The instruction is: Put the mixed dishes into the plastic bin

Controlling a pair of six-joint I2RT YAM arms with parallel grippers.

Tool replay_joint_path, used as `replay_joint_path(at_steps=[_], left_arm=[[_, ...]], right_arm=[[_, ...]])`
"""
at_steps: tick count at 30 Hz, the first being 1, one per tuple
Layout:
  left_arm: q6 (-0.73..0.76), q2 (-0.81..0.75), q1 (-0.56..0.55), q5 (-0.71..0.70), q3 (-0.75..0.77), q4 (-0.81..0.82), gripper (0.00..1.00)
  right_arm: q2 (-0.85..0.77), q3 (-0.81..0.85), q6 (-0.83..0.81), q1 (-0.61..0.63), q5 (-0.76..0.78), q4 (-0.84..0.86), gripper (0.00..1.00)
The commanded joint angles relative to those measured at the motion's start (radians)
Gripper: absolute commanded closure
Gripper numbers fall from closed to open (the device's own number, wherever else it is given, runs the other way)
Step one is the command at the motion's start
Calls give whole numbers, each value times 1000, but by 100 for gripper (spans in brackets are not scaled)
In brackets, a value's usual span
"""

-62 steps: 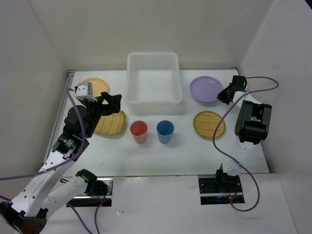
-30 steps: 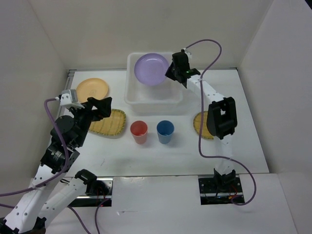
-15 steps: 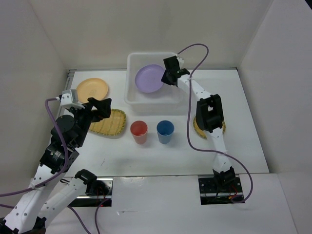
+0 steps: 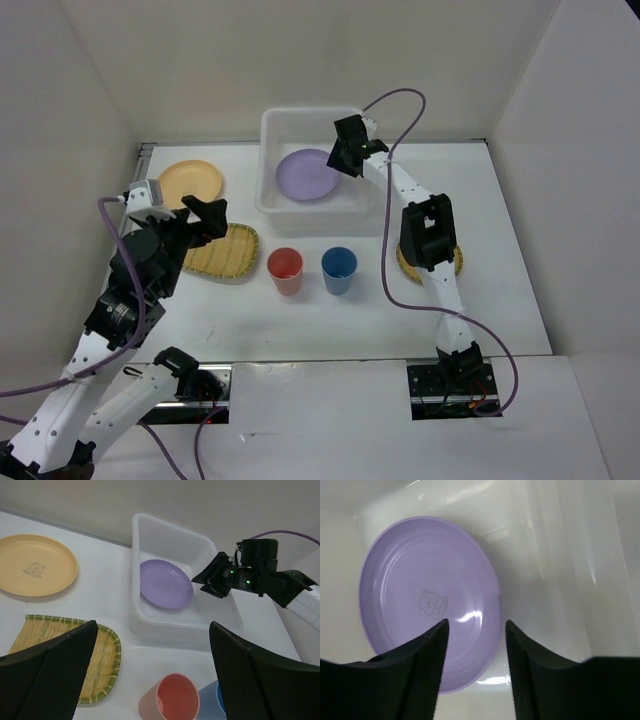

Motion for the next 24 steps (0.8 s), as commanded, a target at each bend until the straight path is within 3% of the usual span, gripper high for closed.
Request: replay_joint_path(at_steps=[1, 10, 13, 15, 19, 22, 23, 24], left_arm=[[-19, 78, 7, -76, 82, 9, 2], [-19, 357, 53, 62, 231, 18, 1], [-28, 398, 150, 137, 255, 73, 1], [-91, 450, 273, 225, 270, 99, 1], [-195, 619, 520, 549, 330, 119, 5], [-289, 740, 693, 729, 330, 150, 20], [-306, 795, 729, 759, 330, 162, 29], [-321, 823, 791, 783, 330, 173, 50]], right_arm=[[-63, 45, -18, 10, 10, -13, 44], [-379, -116, -69, 29, -133, 78, 28], [-546, -257, -92, 29, -218, 135, 19], [-634, -386, -92, 29, -252, 198, 16], [-850, -566, -92, 38, -301, 273, 14], [-951, -707, -115, 38, -352, 351, 14], [-970, -742, -115, 38, -352, 370, 14], [-984, -795, -115, 38, -352, 381, 14]])
